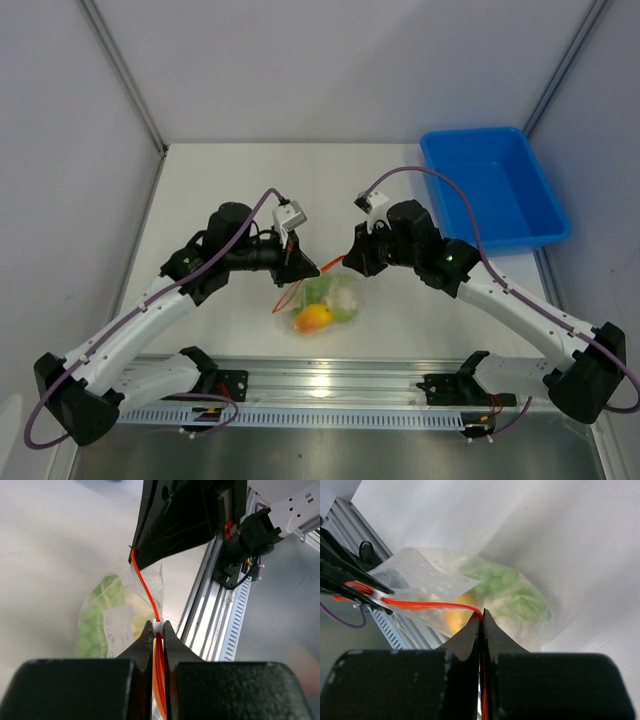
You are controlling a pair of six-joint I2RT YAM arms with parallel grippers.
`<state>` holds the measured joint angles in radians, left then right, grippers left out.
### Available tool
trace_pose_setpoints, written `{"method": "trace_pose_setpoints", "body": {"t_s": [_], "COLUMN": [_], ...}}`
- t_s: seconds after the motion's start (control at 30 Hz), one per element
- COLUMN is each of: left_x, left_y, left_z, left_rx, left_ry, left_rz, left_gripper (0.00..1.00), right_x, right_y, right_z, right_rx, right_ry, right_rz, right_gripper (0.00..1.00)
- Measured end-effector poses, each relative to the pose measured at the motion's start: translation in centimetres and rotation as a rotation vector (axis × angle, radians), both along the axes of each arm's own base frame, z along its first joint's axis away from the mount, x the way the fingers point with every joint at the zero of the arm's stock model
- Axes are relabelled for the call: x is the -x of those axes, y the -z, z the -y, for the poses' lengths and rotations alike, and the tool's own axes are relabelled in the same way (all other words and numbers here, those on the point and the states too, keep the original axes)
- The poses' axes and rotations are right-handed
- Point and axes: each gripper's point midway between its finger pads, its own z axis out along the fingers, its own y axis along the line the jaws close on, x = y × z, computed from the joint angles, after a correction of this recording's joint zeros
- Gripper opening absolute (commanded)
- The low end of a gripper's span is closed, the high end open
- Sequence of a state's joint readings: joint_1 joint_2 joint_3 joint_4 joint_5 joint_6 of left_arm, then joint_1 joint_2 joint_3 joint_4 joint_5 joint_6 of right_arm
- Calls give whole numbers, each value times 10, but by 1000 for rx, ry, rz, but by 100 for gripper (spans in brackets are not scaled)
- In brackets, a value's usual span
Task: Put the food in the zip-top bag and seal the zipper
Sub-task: Zip the zipper food storage bag at the center of the board.
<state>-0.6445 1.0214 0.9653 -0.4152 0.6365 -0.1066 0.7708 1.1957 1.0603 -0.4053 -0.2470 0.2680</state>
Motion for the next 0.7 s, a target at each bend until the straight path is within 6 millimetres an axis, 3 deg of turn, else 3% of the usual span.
{"method": "trace_pose_setpoints", "body": {"t_s": [0.33,0.7], "left_x": [22,41], "left_y": [-27,-22], "left_z": [-27,-47], "left_rx": [31,26], "left_ry": [-62,-103], "left_rz": [78,66], "left_gripper": [1,1], "right_x": [0,-1], "right_y": [-6,-2], "right_z": [10,27], "right_rx": [14,58], "right_ry": [26,75], "right_rz": [28,46], "right_gripper": [0,0]}}
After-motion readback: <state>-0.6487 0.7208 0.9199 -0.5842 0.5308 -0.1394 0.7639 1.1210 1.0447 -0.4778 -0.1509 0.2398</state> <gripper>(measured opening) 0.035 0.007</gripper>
